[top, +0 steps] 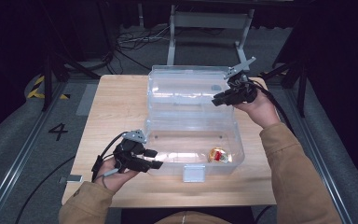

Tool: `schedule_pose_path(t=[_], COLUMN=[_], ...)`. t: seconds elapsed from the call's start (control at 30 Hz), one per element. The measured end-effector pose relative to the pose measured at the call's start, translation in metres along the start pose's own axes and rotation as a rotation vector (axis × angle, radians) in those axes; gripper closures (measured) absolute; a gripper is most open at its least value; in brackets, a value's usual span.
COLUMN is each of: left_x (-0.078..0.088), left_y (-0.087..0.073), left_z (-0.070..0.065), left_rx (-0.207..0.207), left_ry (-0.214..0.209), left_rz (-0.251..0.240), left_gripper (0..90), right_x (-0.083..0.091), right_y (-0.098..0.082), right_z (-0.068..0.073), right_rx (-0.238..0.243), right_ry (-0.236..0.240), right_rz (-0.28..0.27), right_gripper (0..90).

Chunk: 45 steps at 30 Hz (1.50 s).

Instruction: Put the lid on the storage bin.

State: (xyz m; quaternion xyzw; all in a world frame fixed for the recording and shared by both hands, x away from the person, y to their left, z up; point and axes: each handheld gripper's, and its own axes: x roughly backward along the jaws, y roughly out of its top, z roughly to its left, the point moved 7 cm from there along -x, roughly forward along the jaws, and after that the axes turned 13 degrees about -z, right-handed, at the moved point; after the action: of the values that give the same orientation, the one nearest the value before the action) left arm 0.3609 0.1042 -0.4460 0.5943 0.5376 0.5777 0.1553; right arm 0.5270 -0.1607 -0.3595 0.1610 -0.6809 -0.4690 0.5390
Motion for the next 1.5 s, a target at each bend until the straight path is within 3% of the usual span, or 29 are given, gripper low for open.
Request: schedule_pose_path(t=[0.33,0.6,0.8,1.1,1.5], left_x=[-0.007,-0.013,-0.017,-0.022,-0.028], left_y=[-0.005,-0.01,-0.011,-0.014,-0.016], left_z=[-0.001,-0.004,-0.005,-0.002,-0.001], left_rx=[0.009,-0.013,-0.048,-0.082,-0.088], left_ry=[-0.024,-0.048,-0.037,-0.049,-0.06], left_rz=[0.037,0.086,0.099,0.098,0.104], left_gripper=[54.7,60.8,68.7,73.6,74.3], right_x=[0.001,0.0,0.001,0.002,0.005], right_y=[0.0,0.0,-0.001,-0.001,-0.001], right_z=[0.003,0.003,0.004,0.005,0.009], right_rx=[0.007,0.005,0.06,0.039,0.003], right_ry=[-0.017,-0.021,-0.043,-0.032,-0.027], right_rz=[-0.003,-0.005,0.005,0.004,0.007], right_gripper=[75.2,75.1,75.3,76.0,77.6])
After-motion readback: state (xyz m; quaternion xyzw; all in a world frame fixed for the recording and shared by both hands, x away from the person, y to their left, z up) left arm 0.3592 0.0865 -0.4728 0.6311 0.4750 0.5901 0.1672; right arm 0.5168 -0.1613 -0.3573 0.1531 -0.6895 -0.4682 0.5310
